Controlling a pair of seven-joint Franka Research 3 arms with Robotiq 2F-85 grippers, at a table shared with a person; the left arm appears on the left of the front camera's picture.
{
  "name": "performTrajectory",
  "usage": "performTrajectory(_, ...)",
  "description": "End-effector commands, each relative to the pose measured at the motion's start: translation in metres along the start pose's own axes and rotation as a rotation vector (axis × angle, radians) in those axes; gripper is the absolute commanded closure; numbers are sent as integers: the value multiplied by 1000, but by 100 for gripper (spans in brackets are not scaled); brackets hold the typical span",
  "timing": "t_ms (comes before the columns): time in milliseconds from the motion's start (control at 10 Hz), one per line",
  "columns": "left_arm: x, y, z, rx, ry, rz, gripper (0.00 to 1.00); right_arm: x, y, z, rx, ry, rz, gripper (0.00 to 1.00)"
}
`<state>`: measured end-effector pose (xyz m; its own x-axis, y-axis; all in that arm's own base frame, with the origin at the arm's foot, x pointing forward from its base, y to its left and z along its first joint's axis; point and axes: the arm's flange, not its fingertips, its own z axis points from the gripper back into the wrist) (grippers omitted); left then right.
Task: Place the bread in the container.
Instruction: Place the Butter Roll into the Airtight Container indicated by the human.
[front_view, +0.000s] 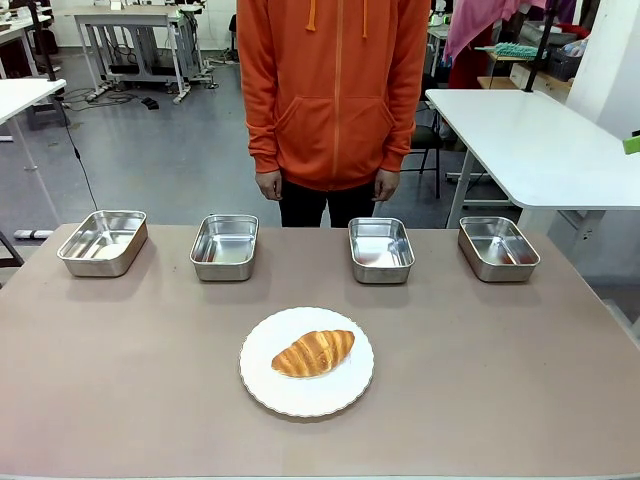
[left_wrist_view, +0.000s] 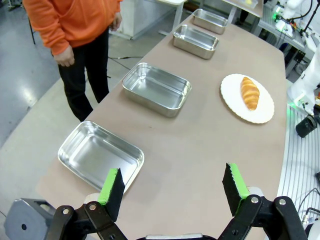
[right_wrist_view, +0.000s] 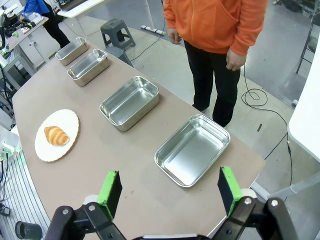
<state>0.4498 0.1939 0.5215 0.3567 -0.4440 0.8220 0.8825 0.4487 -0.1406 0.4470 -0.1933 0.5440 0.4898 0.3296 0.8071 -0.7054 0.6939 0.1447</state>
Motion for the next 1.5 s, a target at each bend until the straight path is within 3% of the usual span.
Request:
performTrajectory(0,1,-1,0,-1,-3,-5,0,2,-1,-1,4,-20,3,0)
performTrajectory(1400,1,-1,0,-1,-3,-5,0,2,-1,-1,4,-20,3,0)
